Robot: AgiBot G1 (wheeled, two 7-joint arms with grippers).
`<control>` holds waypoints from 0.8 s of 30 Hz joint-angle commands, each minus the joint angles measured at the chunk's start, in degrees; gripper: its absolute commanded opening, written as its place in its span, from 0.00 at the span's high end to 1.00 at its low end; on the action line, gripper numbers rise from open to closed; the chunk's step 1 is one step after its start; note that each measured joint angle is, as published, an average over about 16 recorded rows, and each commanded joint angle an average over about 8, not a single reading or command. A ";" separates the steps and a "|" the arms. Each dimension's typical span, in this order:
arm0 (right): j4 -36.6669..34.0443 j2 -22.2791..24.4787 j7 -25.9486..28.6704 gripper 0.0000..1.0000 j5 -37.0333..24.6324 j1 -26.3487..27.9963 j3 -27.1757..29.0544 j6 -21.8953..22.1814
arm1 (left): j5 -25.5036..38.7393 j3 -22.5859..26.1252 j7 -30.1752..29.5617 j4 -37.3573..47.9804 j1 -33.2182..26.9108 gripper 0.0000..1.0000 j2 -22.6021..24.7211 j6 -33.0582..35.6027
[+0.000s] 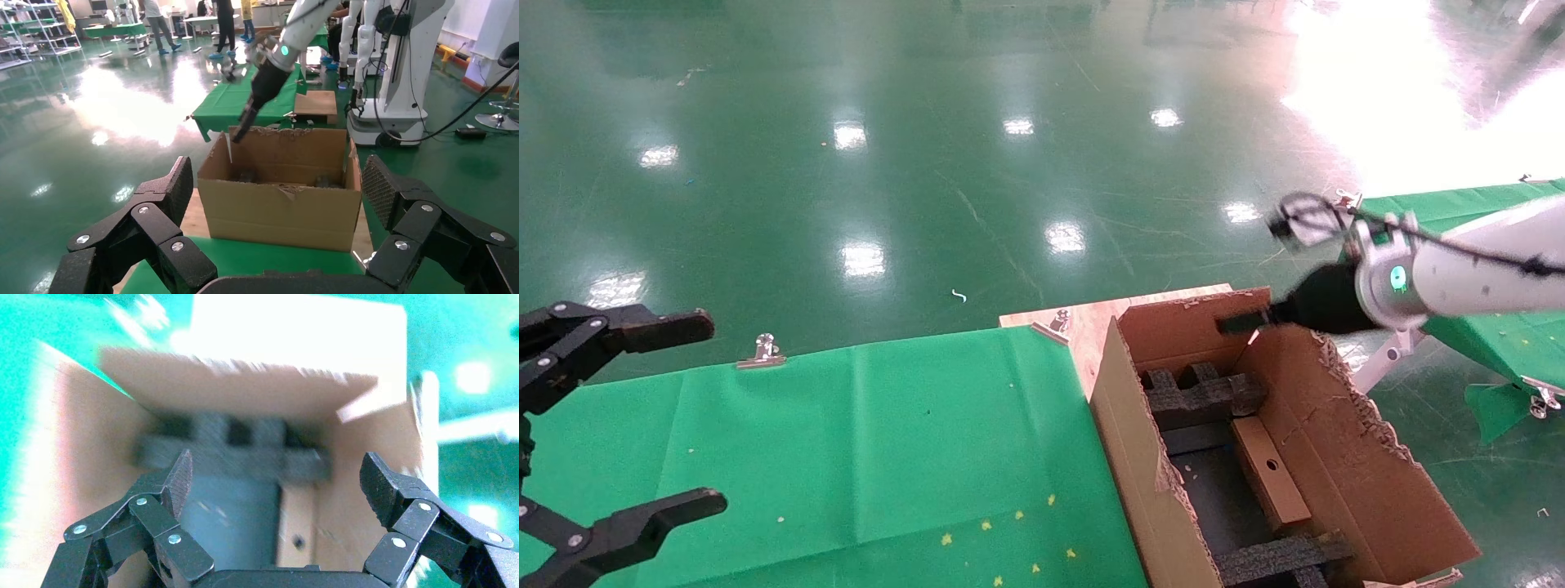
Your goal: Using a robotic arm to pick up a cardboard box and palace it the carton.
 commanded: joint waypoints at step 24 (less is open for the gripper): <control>9.28 1.53 -11.12 0.00 16.05 4.40 6.98 -4.12 | -0.01 0.00 0.00 0.01 0.01 0.00 -0.01 -0.02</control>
